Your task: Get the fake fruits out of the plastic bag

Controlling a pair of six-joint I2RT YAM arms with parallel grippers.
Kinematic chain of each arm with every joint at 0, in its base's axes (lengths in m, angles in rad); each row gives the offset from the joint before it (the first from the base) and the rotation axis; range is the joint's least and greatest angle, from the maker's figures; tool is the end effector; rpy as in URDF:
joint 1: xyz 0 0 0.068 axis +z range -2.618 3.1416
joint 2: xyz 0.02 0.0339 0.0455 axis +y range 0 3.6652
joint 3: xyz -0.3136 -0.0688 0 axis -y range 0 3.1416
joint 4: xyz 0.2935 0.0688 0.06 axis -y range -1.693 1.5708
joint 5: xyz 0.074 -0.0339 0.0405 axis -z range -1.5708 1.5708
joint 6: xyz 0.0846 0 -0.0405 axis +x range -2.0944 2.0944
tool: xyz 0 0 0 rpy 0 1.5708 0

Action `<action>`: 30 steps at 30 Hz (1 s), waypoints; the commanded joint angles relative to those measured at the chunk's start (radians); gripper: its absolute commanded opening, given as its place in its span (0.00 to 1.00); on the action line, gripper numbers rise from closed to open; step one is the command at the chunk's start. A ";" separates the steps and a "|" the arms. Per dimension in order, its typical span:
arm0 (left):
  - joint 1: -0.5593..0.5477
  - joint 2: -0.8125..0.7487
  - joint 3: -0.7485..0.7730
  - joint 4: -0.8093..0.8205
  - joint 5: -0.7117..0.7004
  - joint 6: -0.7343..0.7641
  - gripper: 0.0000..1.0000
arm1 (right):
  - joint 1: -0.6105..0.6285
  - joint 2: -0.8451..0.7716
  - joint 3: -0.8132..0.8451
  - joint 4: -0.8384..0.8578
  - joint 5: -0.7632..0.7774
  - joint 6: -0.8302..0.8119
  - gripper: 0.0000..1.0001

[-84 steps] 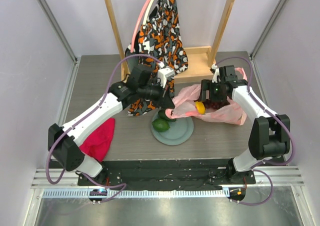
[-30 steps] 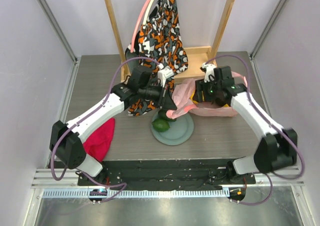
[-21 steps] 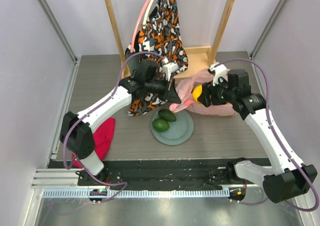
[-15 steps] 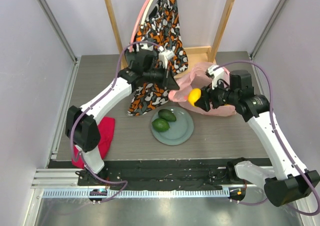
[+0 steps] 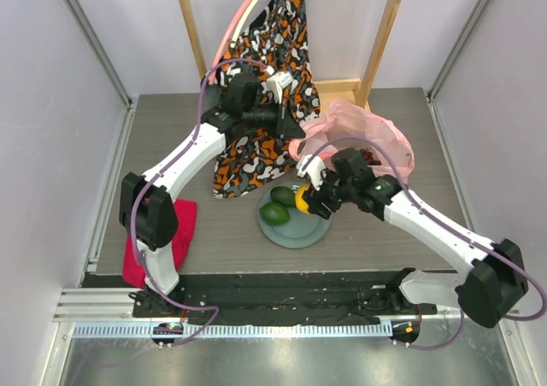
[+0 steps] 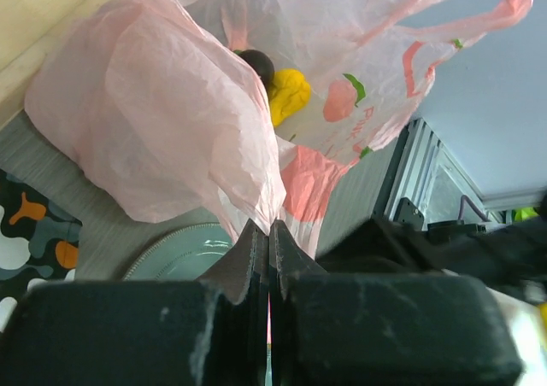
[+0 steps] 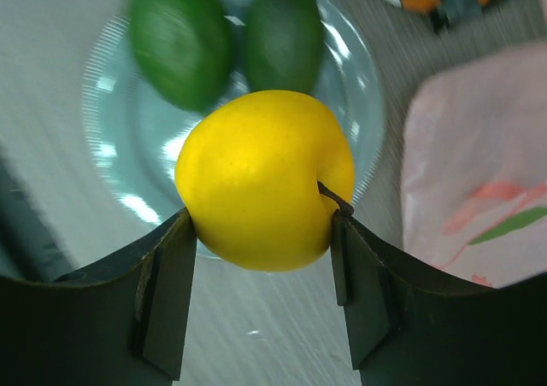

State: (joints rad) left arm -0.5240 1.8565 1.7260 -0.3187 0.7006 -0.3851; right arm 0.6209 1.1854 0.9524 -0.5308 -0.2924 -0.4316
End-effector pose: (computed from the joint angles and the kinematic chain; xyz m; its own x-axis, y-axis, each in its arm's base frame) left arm 0.4334 -0.3135 0.3755 -0.6810 0.0619 -0.7297 0.6792 0.4257 -0.5978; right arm 0.2408 0.2022 0.2875 -0.2071 -0.6406 -0.7394 -0.8951 0.4291 -0.1210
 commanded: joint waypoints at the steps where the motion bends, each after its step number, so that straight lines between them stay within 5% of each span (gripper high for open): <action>1: 0.001 -0.092 -0.042 0.040 0.016 -0.001 0.00 | 0.003 0.052 -0.059 0.235 0.254 -0.059 0.01; 13: 0.001 -0.191 -0.144 0.040 0.027 -0.001 0.00 | 0.020 0.221 -0.086 0.405 0.341 -0.070 0.02; 20: 0.001 -0.191 -0.151 0.052 0.031 -0.011 0.00 | 0.045 0.266 -0.113 0.456 0.363 -0.082 0.11; 23: 0.001 -0.189 -0.149 0.053 0.031 -0.012 0.00 | 0.049 0.267 -0.129 0.440 0.355 -0.091 0.32; 25: 0.001 -0.184 -0.151 0.058 0.034 -0.014 0.00 | 0.051 0.260 -0.139 0.437 0.334 -0.087 0.76; 30: 0.001 -0.180 -0.155 0.059 0.039 -0.023 0.00 | 0.049 0.156 -0.063 0.268 0.343 -0.058 0.91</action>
State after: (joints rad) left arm -0.5251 1.6993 1.5742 -0.3111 0.7090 -0.3912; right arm 0.6662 1.4487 0.8223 -0.1574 0.0441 -0.5129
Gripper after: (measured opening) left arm 0.012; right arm 0.894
